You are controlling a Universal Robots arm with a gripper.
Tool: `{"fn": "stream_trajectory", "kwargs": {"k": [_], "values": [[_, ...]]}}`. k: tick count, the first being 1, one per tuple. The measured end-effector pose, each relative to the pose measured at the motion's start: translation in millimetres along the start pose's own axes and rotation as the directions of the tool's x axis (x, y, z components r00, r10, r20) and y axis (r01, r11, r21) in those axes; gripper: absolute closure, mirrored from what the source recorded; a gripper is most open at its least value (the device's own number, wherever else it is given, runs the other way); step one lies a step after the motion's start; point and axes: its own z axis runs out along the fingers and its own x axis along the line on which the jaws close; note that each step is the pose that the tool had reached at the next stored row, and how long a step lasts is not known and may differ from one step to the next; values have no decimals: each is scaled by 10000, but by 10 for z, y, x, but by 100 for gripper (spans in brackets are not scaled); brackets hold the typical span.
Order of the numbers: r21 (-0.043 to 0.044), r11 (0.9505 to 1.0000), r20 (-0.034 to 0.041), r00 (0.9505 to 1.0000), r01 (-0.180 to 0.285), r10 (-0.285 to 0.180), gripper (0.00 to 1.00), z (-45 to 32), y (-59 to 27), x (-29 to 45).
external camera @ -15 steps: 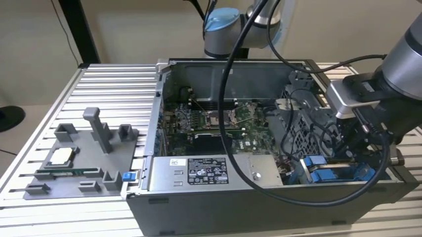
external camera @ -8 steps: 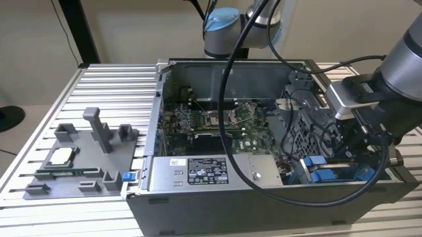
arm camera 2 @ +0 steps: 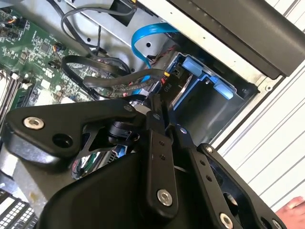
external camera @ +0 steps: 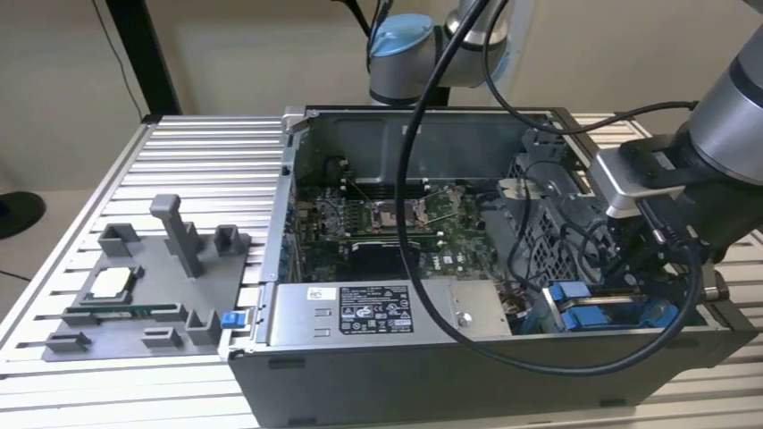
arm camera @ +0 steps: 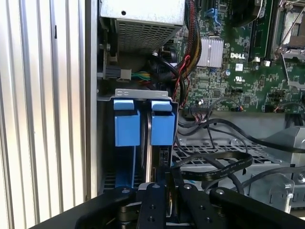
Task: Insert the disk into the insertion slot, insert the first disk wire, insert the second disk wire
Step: 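Insert the second disk wire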
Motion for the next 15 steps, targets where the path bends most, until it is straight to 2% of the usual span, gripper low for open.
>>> {"fn": "stream_trajectory", "kwargs": {"k": [11,15], "values": [[18,10000,9,10000,8,-8,100,15,0,-9],[27,10000,-4,10000,11,-11,100,45,3,-4]]}}
